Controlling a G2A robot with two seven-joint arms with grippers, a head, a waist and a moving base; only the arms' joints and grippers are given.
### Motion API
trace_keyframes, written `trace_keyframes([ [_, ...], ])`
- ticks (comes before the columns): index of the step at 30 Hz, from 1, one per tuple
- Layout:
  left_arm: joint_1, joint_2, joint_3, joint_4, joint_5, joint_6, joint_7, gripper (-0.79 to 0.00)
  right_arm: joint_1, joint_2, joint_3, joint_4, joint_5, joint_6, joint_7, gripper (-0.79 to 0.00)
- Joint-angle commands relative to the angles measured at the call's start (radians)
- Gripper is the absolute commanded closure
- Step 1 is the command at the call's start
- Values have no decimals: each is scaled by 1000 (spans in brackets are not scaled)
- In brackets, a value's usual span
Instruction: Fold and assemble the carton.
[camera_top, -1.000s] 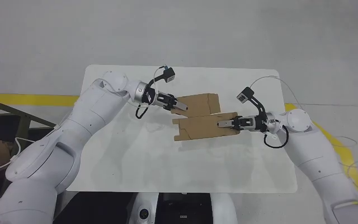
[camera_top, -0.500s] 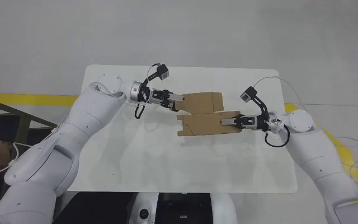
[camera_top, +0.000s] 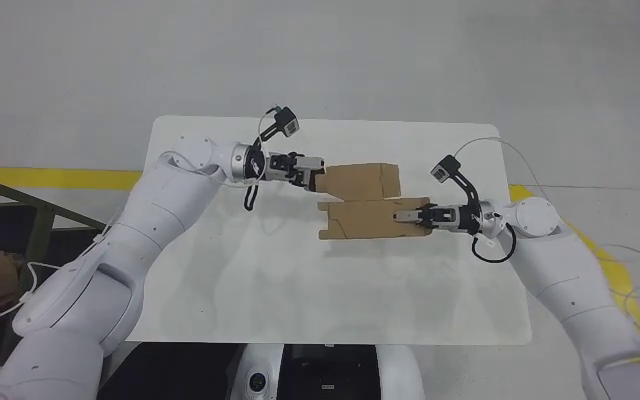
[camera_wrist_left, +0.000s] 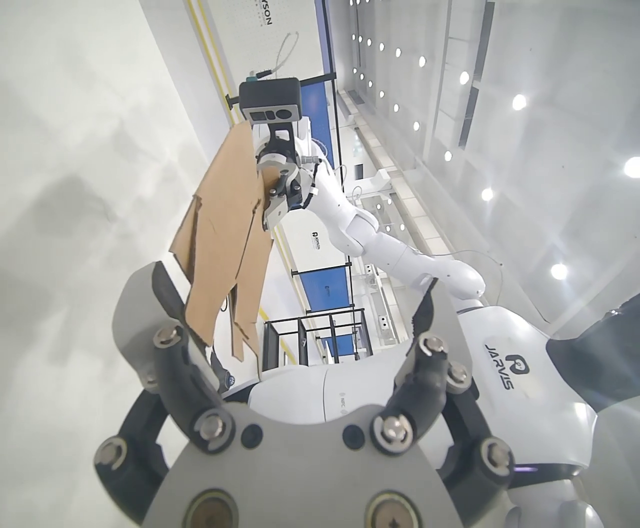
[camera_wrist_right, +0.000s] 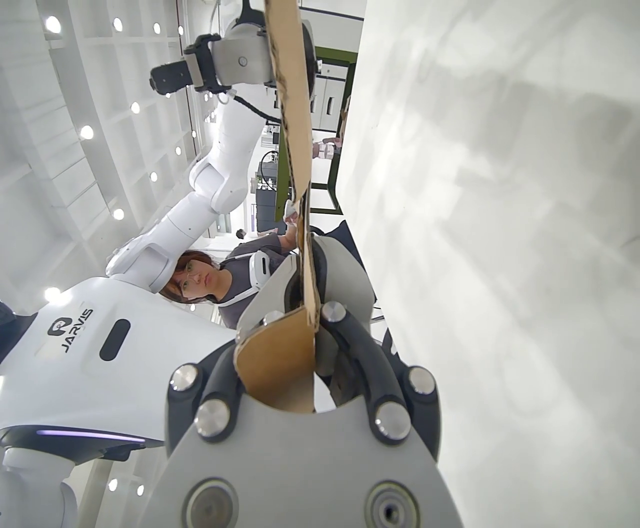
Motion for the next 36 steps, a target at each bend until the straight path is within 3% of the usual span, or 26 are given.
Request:
trace_keyframes([
  [1,4,1,-12,-10,2,5,-5,-785,1,0,-1,8,3,-4,-4,0],
  [14,29,-5,-70,-72,-2,19,-19,-785,10,-2,-16,21,5,-12,-12,0],
  [36,4,-69,-51,41,21,30,-30,-785,10,5,-18,-10,12,-14,-14,0],
])
